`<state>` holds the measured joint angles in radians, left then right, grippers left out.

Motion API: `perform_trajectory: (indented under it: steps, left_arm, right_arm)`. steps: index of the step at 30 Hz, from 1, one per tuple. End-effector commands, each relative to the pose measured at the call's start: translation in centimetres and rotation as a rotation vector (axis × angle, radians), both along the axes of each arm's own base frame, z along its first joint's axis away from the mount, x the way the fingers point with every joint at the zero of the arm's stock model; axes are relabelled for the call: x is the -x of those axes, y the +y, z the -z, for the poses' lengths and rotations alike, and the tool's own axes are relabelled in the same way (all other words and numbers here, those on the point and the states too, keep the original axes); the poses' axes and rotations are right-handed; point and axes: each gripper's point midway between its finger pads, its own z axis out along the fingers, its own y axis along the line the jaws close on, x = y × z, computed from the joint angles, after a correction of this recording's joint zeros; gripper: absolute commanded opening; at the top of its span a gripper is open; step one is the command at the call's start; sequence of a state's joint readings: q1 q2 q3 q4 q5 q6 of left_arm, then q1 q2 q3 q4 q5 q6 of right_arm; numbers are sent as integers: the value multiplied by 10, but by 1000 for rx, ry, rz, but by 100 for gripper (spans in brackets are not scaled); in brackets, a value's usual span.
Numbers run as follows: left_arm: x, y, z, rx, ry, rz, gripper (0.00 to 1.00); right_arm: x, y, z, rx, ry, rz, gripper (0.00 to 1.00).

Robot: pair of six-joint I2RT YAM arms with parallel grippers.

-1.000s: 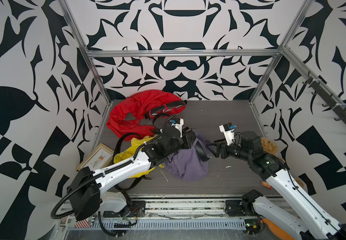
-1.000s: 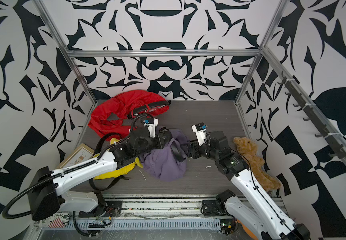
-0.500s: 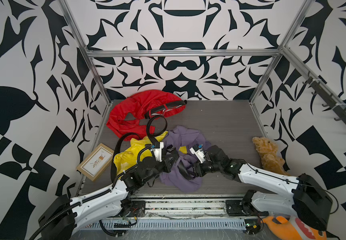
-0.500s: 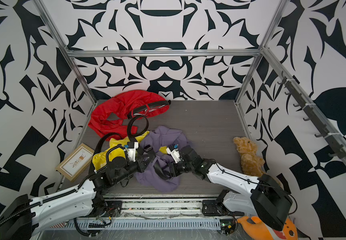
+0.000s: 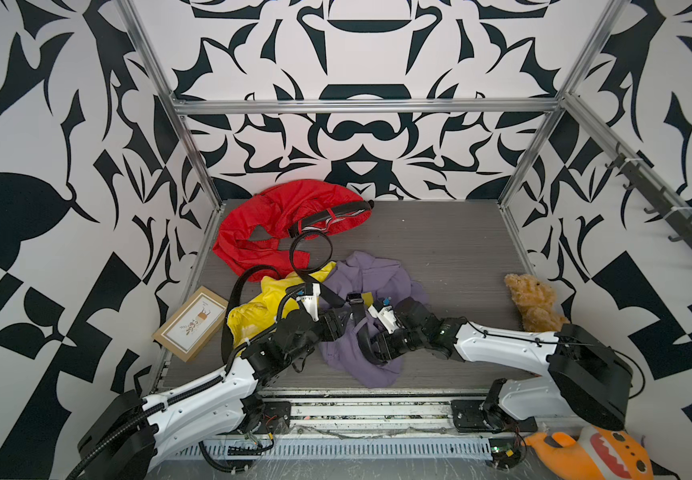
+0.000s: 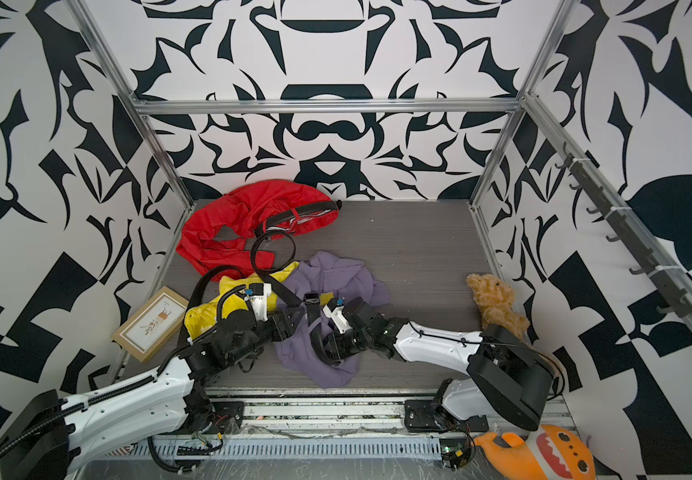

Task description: Remove the belt from the trousers

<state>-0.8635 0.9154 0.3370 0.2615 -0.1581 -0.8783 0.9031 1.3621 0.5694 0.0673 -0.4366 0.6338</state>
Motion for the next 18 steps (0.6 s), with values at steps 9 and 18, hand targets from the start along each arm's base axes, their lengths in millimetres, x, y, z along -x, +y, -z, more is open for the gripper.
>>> perform_trajectory:
  steps: [9, 18]
  left_arm:
    - [-25, -9, -11, 22, 191, 44, 63]
    - [-39, -34, 2, -54, 455, 236, 64]
  right_arm:
    - [-2, 2, -11, -12, -41, -7, 38]
    - [0, 0, -12, -12, -43, -10, 39]
